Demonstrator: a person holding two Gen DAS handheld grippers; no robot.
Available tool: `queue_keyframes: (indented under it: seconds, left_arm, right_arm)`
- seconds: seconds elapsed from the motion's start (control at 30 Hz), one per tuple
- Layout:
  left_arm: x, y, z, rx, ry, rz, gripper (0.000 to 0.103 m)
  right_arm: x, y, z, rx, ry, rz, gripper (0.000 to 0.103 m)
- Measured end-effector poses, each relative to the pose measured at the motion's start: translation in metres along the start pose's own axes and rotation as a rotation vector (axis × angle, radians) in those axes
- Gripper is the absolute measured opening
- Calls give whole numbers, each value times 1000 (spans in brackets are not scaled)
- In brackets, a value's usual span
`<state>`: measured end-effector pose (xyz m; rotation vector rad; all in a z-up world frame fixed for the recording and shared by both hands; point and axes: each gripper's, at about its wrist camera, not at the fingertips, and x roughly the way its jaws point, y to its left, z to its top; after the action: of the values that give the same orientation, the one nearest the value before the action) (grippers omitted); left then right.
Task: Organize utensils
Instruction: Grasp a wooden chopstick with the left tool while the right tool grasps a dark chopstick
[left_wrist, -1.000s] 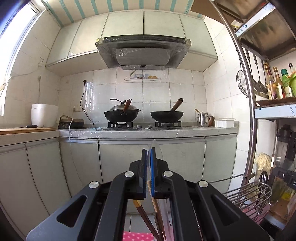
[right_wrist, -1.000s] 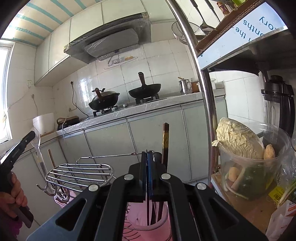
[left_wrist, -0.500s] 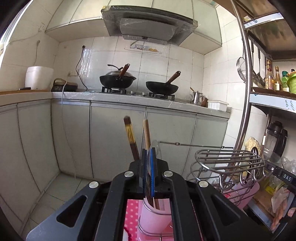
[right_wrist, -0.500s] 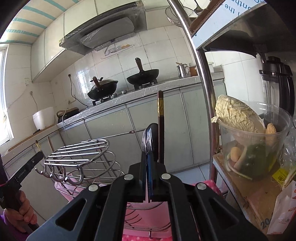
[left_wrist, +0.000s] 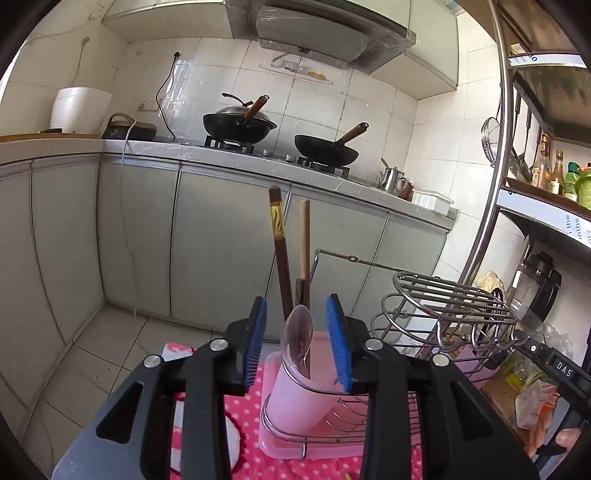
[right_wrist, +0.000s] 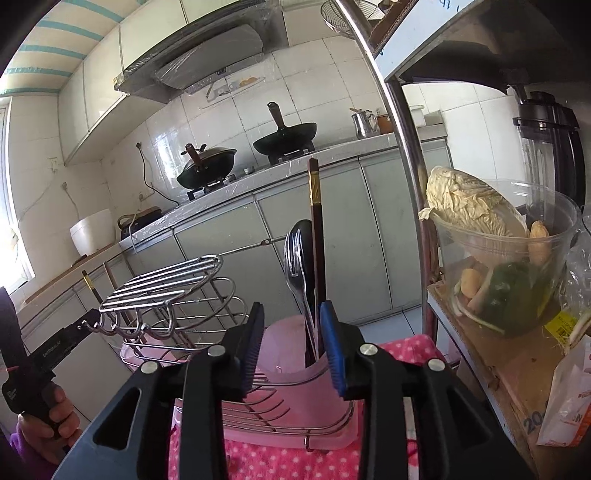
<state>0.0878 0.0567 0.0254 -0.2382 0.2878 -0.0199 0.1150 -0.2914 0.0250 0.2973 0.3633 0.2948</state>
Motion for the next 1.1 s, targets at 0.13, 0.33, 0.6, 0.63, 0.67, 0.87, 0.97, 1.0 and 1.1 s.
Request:
queue_keyframes:
  seconds: [0.13,0.33,0.6,0.63,0.67,0.87,0.97,1.0,1.1]
  left_arm:
    - [-15,2,0,-16,-1,-14,36]
    - [-30,3,-13,-42,83,-28,37]
    - [-23,-6,-61,-77,362,-125,37]
    - [-19,-10,-69,-74,412,-133,37]
    - [-13,-14,-78,-73,470,-138,36]
    - [23,-32,-121,-133,733,-163,24]
    - [37,-44,-134,-101,801,-130,24]
    - [41,-49,-137,-76,818,-113,24]
    - [55,-57,-146,-47,870,-58,24]
  right_arm:
    - [-16,-4,-1,20,-4,-11,33]
    - [-32,-5,-20,50,69,-8,34]
    - [-23,5,-74,54,314,32,32]
    - [-21,6,-81,66,348,44,30]
    - [-19,6,-89,88,392,68,29]
    - [-11,8,-119,155,539,139,27]
    - [-9,9,-126,166,578,153,27]
    - [-8,8,-129,174,591,158,27]
    - [-4,3,-134,214,624,180,27]
